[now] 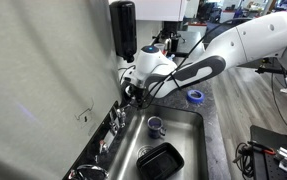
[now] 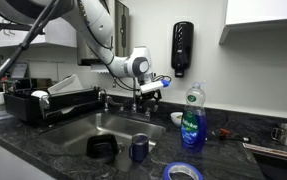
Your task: Open the tap
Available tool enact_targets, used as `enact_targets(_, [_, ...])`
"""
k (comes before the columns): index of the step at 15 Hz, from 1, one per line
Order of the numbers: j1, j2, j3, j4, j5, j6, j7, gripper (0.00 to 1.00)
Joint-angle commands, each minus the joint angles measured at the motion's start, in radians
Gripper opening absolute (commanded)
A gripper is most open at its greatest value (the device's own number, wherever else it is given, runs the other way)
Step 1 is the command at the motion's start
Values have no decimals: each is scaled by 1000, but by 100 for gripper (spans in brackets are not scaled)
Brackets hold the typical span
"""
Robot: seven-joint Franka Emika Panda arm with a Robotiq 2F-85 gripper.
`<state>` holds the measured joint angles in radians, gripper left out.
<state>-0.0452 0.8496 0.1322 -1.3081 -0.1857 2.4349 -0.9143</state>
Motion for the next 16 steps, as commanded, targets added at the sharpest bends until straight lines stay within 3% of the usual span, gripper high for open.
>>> enact_targets(1, [19,-8,-18,29,-23,-96,-42,100])
enact_targets(16, [43,-67,21,-28,3,-228,-131,100])
